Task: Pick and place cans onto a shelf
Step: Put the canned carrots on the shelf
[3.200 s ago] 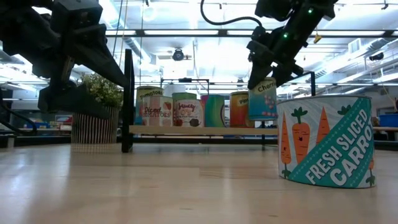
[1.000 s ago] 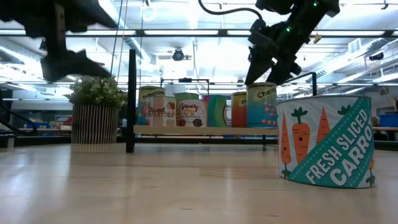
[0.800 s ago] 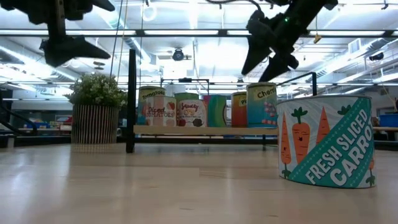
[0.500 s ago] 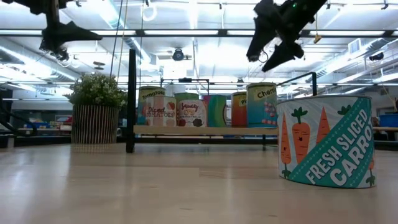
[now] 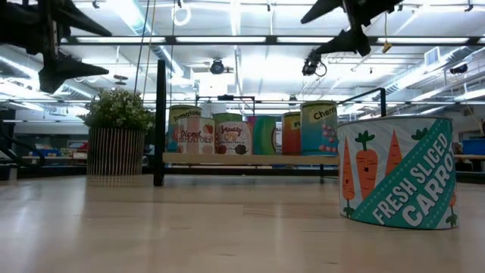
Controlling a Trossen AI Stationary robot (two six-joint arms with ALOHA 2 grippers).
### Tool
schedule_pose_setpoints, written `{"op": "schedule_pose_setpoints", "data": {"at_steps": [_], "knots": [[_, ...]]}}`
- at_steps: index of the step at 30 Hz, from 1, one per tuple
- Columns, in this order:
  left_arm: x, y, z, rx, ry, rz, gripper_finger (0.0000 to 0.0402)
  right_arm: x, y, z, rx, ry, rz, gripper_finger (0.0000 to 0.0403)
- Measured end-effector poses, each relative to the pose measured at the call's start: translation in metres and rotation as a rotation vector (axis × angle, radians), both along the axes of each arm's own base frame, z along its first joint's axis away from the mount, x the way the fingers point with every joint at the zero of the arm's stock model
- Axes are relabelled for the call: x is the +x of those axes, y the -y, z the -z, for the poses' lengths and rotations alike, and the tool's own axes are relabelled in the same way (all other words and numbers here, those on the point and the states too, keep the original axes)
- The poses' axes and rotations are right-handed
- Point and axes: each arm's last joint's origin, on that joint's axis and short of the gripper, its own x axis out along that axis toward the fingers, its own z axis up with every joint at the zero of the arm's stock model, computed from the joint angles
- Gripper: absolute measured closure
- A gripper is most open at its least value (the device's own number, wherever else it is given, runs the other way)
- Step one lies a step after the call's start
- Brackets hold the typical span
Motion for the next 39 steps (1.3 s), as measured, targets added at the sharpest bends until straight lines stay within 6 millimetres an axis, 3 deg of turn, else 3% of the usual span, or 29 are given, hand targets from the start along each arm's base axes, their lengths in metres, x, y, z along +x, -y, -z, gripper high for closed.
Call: {"op": "schedule_pose_setpoints", "data": {"at_steps": [6, 12, 22, 30, 39], "knots": [[-0.015, -0.012, -0.004, 0.056, 0.066, -0.102, 0.0113, -0.014, 0.004, 0.015, 0.074, 0.183, -0.003, 0.0030], [-0.017, -0.015, -0.008, 0.104, 0.041, -0.159, 0.0172, -0.037, 0.008, 0.032, 0.135, 0.267, 0.040, 0.0030], [-0.017, -0.014, -0.011, 0.080, 0.074, -0.140, 0.0275, -0.063, 0.004, 0.035, 0.138, 0.366, 0.034, 0.0030], [-0.016, -0.013, -0.012, 0.074, 0.084, -0.088, 0.0303, -0.048, -0.009, 0.039, 0.152, 0.326, -0.120, 0.0030], [-0.015, -0.010, -0.012, 0.067, 0.084, 0.000, 0.0306, 0.003, -0.062, 0.033, 0.131, 0.036, -0.404, 0.0031]]}}
